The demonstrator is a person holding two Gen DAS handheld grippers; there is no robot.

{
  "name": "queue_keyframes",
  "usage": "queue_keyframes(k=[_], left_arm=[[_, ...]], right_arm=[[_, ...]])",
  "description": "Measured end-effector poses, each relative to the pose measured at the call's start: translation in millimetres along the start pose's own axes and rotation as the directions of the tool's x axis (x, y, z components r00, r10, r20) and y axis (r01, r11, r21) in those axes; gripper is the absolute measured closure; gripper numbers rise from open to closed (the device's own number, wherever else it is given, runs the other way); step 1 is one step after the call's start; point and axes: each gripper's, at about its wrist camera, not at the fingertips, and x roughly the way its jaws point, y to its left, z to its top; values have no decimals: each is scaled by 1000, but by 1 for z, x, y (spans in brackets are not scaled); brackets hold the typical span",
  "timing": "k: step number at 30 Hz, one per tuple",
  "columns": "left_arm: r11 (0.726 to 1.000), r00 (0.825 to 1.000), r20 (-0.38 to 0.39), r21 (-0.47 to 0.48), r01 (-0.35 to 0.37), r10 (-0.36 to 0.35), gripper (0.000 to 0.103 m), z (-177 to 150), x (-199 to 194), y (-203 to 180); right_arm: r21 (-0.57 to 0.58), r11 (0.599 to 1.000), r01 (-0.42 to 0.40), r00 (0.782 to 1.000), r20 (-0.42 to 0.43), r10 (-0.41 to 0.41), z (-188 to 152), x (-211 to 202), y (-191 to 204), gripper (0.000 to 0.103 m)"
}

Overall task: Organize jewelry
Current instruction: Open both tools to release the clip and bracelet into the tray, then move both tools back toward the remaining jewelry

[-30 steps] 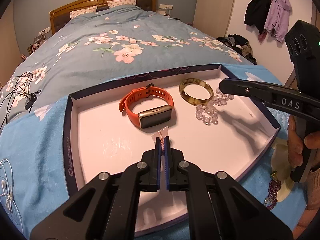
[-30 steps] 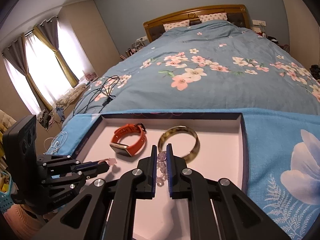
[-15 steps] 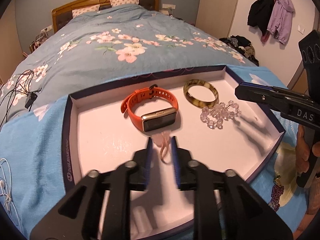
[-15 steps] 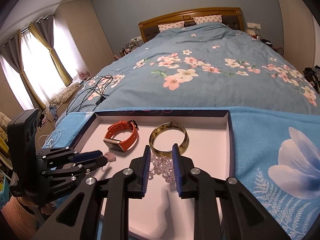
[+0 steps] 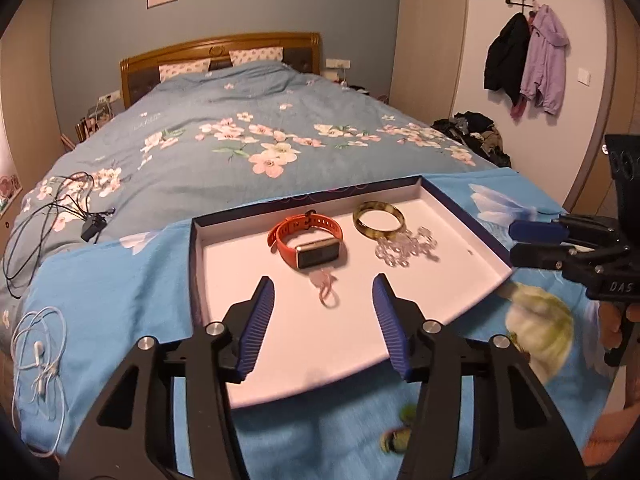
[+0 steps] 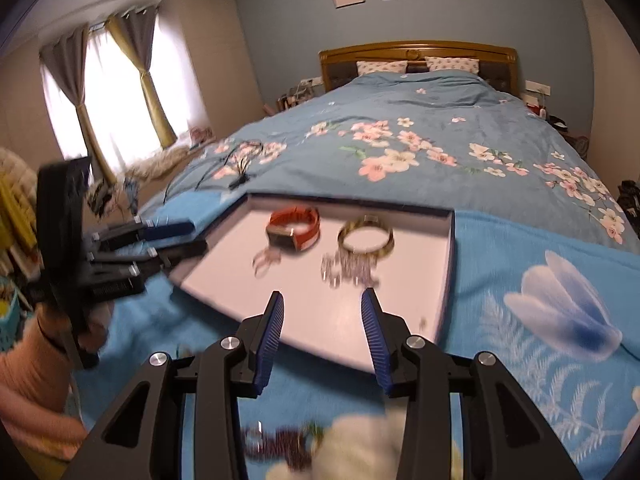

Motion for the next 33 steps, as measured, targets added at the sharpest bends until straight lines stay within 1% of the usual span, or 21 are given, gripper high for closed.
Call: queue_keyframes(k=[3, 6, 8, 11, 14, 17, 19, 20, 22, 24, 29, 30, 31, 33], left_arm=[[1000, 1000, 9, 5, 8, -8, 50, -13, -17, -3], [1000, 1000, 14, 9, 8, -8, 49, -26, -29, -6], [1000, 1000, 3, 7, 13, -13, 49, -34, -33, -6], [1000, 1000, -24, 16, 12, -12, 49, -47, -36, -8], [1000, 999, -42, 14, 23, -22, 48, -57, -38, -11], [999, 998, -56, 4, 39, -39, 47, -65, -39, -13], [999, 997, -64, -2, 51, -52, 46, -69, -38, -15], [998, 996, -67, -5, 56, -57, 46, -71, -37, -15], [998, 995, -72, -11, 65, -66, 46, -72, -35, -18], [997, 994, -75, -17, 78, -79, 46, -74, -34, -20], [995, 992, -78, -21, 93, -95, 46, -76, -34, -24], [995, 992, -78, -23, 95, -96, 45, -76, -34, -23], [995, 992, -79, -27, 97, -99, 45, -76, -34, -23], [994, 992, -79, -34, 100, -102, 46, -77, -33, -22]], right_arm=[[-26, 1000, 12, 999, -40, -13, -18, -3, 3, 65], [-23, 1000, 15, 997, -73, -16, -34, -3, 3, 65], [-12, 1000, 17, 996, -90, -18, -42, -1, 3, 66], [5, 1000, 6, 996, -93, -6, -51, -4, 3, 66], [-9, 1000, -3, 995, -104, 2, -59, -7, 9, 68], [-45, 999, -13, 991, -131, 7, -69, -8, 20, 73], [-67, 998, -16, 989, -147, 6, -74, -7, 26, 82], [-72, 997, -22, 988, -153, 11, -75, -7, 28, 83], [-94, 995, -20, 987, -162, 4, -79, -5, 34, 84], [-110, 994, 1, 986, -165, -19, -80, -3, 36, 84], [-124, 992, 12, 985, -167, -32, -79, 3, 36, 84], [-128, 992, 13, 986, -166, -35, -80, 3, 36, 85], [-132, 991, 24, 985, -164, -46, -80, 3, 36, 92], [-142, 989, 43, 985, -162, -66, -80, 3, 36, 102]])
